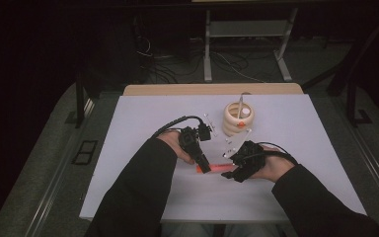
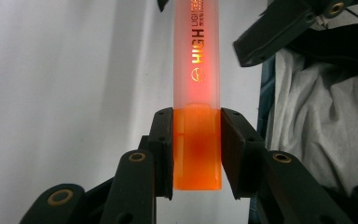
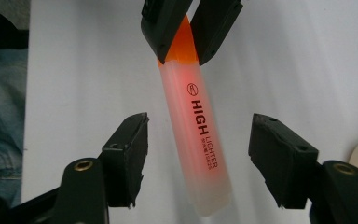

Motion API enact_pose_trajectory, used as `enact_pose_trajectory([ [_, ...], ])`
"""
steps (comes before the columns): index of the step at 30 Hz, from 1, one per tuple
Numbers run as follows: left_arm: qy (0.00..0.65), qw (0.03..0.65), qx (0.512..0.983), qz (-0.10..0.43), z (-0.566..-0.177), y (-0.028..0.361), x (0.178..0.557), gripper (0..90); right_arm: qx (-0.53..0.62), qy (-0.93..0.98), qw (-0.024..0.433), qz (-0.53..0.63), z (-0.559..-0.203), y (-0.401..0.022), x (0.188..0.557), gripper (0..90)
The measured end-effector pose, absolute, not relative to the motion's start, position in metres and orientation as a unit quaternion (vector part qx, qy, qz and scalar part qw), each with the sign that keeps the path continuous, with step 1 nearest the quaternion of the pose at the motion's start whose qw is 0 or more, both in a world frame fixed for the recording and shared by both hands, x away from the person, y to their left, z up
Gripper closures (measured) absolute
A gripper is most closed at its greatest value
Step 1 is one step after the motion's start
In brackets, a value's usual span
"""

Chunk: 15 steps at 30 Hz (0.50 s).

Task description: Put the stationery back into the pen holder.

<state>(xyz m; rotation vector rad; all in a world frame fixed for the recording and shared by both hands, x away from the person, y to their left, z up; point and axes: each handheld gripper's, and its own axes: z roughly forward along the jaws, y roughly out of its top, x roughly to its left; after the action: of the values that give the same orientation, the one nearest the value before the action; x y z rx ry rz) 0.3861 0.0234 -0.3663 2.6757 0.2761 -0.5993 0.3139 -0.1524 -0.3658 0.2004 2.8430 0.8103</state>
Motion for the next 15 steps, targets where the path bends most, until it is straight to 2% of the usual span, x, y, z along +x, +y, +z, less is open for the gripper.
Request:
enact_pose_trajectory([
  [15, 0.105, 0.197, 0.951, -0.214, -0.3635, 0.0233, 0.3885, 66.0, 0.041, 0.962, 0.119, 0.243, -0.3706, -0.1426, 0.3134, 49.0],
])
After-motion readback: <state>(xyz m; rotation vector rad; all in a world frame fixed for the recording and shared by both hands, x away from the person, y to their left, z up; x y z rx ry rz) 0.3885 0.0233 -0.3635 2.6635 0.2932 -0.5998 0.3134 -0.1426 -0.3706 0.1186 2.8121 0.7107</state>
